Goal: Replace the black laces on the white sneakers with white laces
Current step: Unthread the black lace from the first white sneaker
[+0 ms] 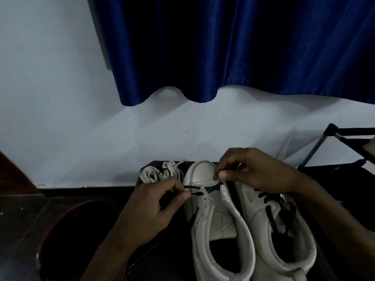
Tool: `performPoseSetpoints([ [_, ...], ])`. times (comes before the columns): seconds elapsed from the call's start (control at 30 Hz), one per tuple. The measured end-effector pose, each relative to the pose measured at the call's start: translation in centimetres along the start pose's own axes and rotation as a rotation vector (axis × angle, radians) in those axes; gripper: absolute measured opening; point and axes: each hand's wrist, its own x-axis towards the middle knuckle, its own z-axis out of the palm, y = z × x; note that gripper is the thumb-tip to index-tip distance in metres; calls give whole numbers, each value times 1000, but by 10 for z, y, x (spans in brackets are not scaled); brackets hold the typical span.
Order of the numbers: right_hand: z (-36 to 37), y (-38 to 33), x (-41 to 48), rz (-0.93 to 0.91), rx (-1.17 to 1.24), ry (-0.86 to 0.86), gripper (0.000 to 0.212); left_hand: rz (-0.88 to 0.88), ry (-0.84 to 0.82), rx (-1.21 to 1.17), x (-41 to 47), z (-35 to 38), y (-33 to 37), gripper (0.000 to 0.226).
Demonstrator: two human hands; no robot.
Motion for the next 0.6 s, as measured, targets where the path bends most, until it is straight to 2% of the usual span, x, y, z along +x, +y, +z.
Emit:
performPoseSetpoints([
  [0.07, 5, -13, 1, -14, -89, -33, 7, -11, 64, -88, 4, 5, 4, 3],
  [0.1, 9, -18, 1, -11, -171, -72, 8, -15, 99, -101, 6, 7, 5, 4],
  [0.17, 14, -27, 1, 3, -325, -117, 11, 3, 144, -78, 9, 8, 6, 12],
  [0.27, 18, -35, 1, 22, -406, -96, 11, 28, 54, -94, 10, 9, 6, 29],
  [0.43, 26, -36, 5, 64, -327, -60, 7, 2, -88, -8, 6, 14, 0, 68],
  [0.6, 15, -28, 1, 32, -175, -48, 13, -37, -133, 12, 6, 20, 7, 65],
])
